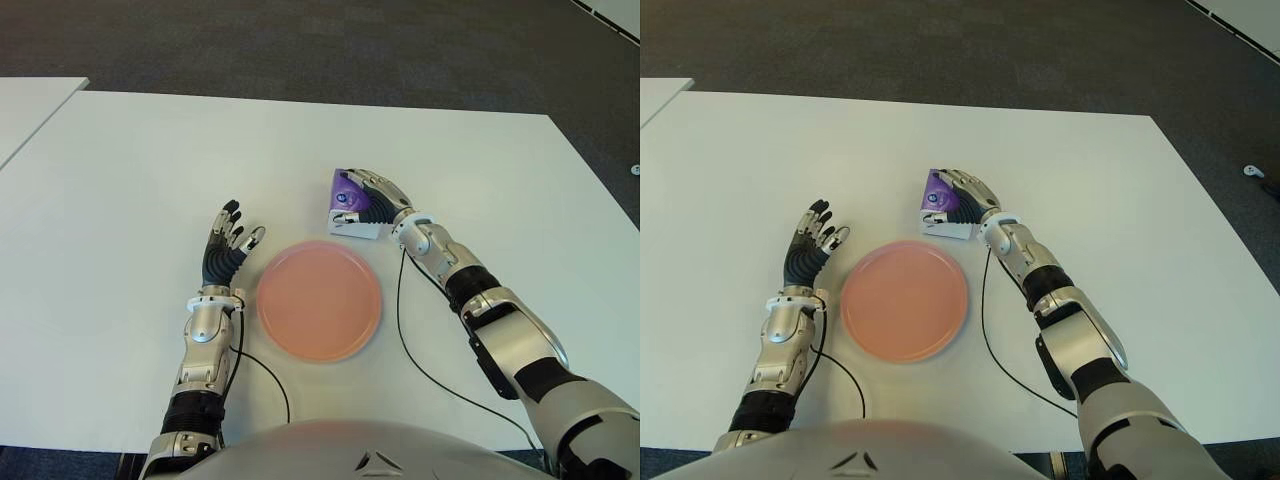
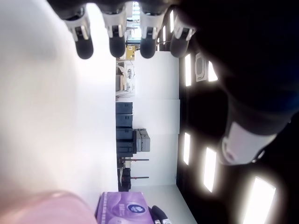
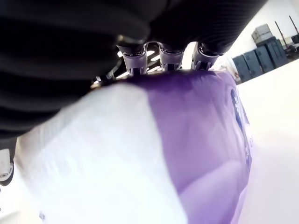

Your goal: Put the tissue paper into the plate.

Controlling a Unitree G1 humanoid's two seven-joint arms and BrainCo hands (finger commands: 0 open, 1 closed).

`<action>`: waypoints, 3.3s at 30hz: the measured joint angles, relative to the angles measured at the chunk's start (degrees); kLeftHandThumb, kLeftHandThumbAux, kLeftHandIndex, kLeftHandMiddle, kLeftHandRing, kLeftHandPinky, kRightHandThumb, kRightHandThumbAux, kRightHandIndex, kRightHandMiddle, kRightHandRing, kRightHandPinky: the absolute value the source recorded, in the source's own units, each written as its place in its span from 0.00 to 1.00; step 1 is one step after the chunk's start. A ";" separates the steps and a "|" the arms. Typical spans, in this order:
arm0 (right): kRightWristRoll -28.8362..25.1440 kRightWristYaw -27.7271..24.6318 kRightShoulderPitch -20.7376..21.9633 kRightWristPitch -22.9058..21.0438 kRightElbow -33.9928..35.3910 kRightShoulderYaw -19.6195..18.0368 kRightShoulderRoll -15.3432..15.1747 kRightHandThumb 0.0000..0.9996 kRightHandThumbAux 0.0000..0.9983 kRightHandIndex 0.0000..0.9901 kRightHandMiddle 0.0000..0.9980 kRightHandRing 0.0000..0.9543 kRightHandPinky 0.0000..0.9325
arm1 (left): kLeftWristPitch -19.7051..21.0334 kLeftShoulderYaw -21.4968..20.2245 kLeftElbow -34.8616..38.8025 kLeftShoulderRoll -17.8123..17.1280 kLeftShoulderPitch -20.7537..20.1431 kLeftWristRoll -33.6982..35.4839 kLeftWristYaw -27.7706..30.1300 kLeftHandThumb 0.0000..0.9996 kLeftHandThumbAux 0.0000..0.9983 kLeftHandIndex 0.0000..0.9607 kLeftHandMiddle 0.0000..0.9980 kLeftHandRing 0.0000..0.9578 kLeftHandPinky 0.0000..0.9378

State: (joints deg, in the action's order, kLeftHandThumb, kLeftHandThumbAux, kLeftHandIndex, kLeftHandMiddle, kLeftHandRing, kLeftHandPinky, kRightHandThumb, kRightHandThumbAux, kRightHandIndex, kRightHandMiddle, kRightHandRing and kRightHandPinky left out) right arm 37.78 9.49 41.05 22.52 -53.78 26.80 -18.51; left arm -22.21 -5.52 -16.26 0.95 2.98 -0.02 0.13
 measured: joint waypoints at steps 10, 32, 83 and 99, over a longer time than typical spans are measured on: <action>0.58 1.72 2.31 0.03 -4.96 1.98 0.92 0.23 0.45 0.00 0.00 0.00 0.00 | 0.00 -0.06 -0.64 -0.05 -0.16 -0.02 -0.01 0.00 0.64 0.03 0.03 0.00 0.00; -0.29 3.02 4.50 -0.04 -10.19 1.25 2.00 0.24 0.44 0.00 0.00 0.00 0.00 | -0.02 -0.15 -0.53 -0.24 0.05 -0.05 -0.21 0.00 0.63 0.03 0.03 0.00 0.00; 8.20 19.13 4.41 -1.32 -16.12 15.68 2.70 0.19 0.45 0.00 0.00 0.00 0.00 | -0.02 -0.08 1.95 -0.15 1.62 -0.07 -1.32 0.00 0.64 0.03 0.03 0.00 0.00; 8.18 19.13 4.46 1.48 -16.01 16.65 1.44 0.20 0.44 0.00 0.00 0.00 0.00 | -0.02 -0.15 2.11 -0.10 1.65 0.00 -1.41 0.00 0.65 0.04 0.03 0.00 0.00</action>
State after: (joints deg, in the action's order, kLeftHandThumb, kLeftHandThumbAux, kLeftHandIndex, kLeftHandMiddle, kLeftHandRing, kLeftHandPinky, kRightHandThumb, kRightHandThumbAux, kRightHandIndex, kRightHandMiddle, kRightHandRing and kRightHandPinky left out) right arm 45.96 28.62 45.51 24.00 -69.79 43.45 -17.07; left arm -22.24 -5.67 -14.14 0.85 4.63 -0.02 -1.28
